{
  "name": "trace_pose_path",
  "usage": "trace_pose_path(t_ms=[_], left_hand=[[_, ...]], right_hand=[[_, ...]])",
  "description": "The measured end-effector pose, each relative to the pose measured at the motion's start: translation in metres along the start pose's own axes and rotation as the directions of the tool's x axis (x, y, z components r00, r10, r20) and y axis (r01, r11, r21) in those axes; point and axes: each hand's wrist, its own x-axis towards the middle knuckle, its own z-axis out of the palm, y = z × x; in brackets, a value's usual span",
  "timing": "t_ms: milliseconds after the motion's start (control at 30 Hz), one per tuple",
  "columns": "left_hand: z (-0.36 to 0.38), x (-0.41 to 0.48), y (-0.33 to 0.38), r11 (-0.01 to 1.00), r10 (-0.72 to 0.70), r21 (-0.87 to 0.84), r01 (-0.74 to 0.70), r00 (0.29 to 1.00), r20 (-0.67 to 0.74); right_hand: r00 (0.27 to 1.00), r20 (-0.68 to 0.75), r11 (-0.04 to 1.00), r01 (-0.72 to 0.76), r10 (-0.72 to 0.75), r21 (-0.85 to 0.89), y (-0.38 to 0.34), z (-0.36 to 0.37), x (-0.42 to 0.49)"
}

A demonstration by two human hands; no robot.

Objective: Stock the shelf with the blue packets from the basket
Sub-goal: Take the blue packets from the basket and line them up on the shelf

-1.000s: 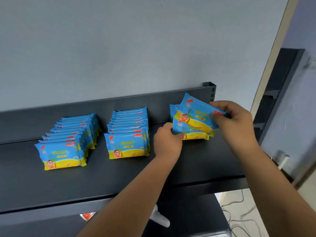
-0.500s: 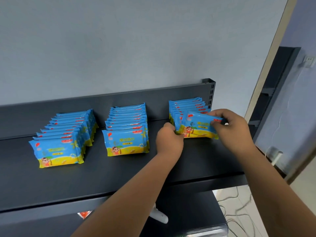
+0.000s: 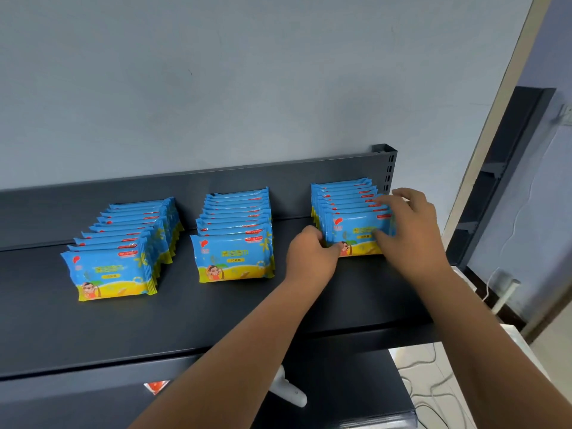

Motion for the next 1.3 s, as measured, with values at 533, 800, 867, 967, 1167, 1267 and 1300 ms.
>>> trace_pose_path(t_ms=[533, 800, 867, 967, 1167, 1267, 1300], left_hand=[[-0.019, -0.047, 0.007, 0.794, 0.495, 0.542, -0.276, 0.81, -0.314], [-0.084, -0.097, -0.046, 0.781, 0.305, 0.617, 0.097, 0.803, -0.512], [-0.108, -0.111, -0.065, 0.77, 0.203, 0.604, 0.204, 0.819, -0.536], [-0.147, -0.139, -0.098, 0.75, 0.096, 0.567, 0.34, 0.793, -0.602], [-0.238, -0.207, -0.168, 0.669, -0.043, 0.481, 0.566, 0.676, -0.736], [-0.284, -0.242, -0.207, 0.63, -0.062, 0.446, 0.636, 0.613, -0.788], [-0.3, -0.254, -0.22, 0.624, -0.073, 0.428, 0.654, 0.594, -0.801]], right_hand=[[0.995, -0.022, 0.995, 0.096, -0.097, -0.027, -0.038, 0.001, -0.038], [0.918, 0.109, 0.921, 0.369, -0.382, 0.126, -0.121, 0.038, -0.078], [0.884, 0.146, 0.894, 0.425, -0.444, 0.144, -0.149, 0.055, -0.089], [0.822, 0.217, 0.848, 0.496, -0.527, 0.184, -0.196, 0.082, -0.111], [0.692, 0.287, 0.747, 0.58, -0.663, 0.326, -0.314, 0.135, -0.163], [0.624, 0.304, 0.692, 0.611, -0.72, 0.385, -0.378, 0.165, -0.196], [0.601, 0.314, 0.676, 0.616, -0.735, 0.405, -0.399, 0.174, -0.208]])
